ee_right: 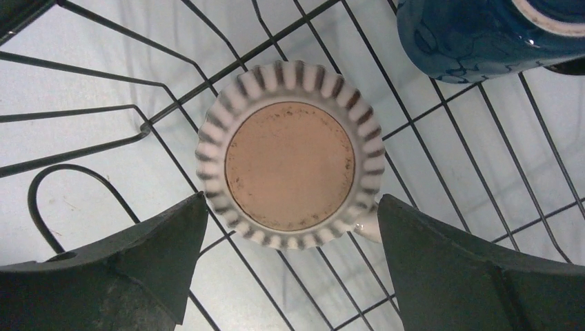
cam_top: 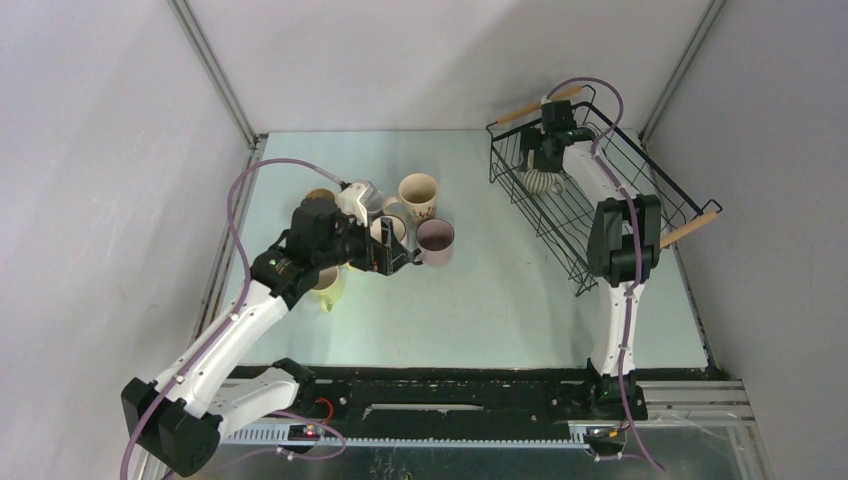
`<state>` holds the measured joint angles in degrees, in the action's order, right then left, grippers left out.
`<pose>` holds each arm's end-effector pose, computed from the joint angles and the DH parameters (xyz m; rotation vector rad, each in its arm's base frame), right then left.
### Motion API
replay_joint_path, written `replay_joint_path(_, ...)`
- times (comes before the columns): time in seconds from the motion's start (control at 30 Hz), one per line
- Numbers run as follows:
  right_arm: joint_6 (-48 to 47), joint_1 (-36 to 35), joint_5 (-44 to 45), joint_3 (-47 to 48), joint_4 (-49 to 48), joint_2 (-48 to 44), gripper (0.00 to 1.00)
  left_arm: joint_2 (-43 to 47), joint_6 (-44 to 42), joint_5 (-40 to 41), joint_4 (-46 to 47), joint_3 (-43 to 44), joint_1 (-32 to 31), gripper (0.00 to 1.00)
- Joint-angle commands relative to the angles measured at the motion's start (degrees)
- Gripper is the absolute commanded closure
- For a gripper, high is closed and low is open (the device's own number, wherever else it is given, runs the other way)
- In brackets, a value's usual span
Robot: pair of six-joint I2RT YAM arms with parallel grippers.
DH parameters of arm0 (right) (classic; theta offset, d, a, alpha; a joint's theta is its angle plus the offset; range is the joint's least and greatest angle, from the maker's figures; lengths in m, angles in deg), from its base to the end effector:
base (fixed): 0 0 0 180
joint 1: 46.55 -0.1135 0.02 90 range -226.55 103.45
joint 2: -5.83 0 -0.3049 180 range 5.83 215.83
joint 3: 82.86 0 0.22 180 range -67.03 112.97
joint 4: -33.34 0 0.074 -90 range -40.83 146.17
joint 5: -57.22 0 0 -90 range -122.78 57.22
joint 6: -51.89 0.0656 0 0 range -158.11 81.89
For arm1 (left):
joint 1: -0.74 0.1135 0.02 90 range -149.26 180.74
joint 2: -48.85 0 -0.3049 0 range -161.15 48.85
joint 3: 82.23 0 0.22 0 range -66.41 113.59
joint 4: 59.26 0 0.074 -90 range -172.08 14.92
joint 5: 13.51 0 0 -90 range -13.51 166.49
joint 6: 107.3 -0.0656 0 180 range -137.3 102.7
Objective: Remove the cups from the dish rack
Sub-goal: Unload the cup from the dish rack.
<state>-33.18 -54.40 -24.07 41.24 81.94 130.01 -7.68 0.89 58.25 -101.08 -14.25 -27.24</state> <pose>0.4996 0.0589 0.2612 0.0078 2.4090 -0.0812 0.1538 -0.1050 0.3426 0.3840 2.1446 -0.8079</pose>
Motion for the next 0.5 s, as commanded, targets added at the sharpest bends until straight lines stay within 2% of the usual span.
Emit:
replay_joint_path(0.0, 4.8, -0.3, 1.2, 5.4, 4.5, 1.2, 0.0, -0.3, 0.6, -0.8, 1.3, -1.6, -0.2, 0.0)
replay_joint_path(0.13, 11.6, -0.6, 5.4, 11.8, 10.4, 4.3, 0.0, -0.3, 0.6, -0.8, 1.3, -1.8, -0.2, 0.0)
replay_joint_path(0.27, 16.8, -0.3, 4.6, 17.5, 13.7, 7.4, 0.0, -0.5, 0.6, -0.8, 1.3, -1.8, -0.2, 0.0)
replay_joint_path(0.47, 13.9, 0.0, 0.6, 19.9, 11.8, 7.7, 0.0, -0.4, 0.5, -0.6, 1.2, -1.9, -0.3, 0.0)
